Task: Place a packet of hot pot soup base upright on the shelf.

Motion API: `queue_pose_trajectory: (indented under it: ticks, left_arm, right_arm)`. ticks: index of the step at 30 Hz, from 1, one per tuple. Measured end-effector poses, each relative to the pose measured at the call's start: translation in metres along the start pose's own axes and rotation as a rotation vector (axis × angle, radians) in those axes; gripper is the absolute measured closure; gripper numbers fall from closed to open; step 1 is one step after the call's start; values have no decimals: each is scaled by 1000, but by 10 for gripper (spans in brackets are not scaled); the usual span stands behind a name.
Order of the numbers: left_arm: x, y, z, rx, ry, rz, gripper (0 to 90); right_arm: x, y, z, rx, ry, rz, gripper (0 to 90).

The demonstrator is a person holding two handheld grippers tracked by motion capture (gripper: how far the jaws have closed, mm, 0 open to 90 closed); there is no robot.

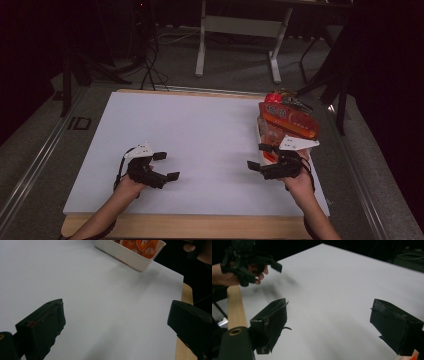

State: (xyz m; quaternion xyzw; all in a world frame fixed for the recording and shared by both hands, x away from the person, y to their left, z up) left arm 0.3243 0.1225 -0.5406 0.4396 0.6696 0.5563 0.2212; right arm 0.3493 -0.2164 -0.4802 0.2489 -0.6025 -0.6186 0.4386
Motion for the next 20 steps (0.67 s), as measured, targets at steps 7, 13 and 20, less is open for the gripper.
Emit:
queue_pose_trajectory:
  ticks: [7,13,20]
  left_arm:
    - [0,-1,-1,-4,-6,-1,14]
    - [0,-1,-2,-17,-9,-2,13]
    - [0,-1,-4,-26,-13,-1,13]
  right_arm:
    - [-12,-16,6,-1,36,46,139]
    - [-18,-26,8,23,42,85,139]
    - [-19,-35,2,29,22,108,139]
Point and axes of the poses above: each handheld gripper's, and its own axes: x roughly backward along the jaws, y roughly out of its top, z roughly to its left, the point moved 6 cm from there along -x, roughly forward along the jaws, and after that the axes turned 14 degrees about -z, right-handed, at the moved point
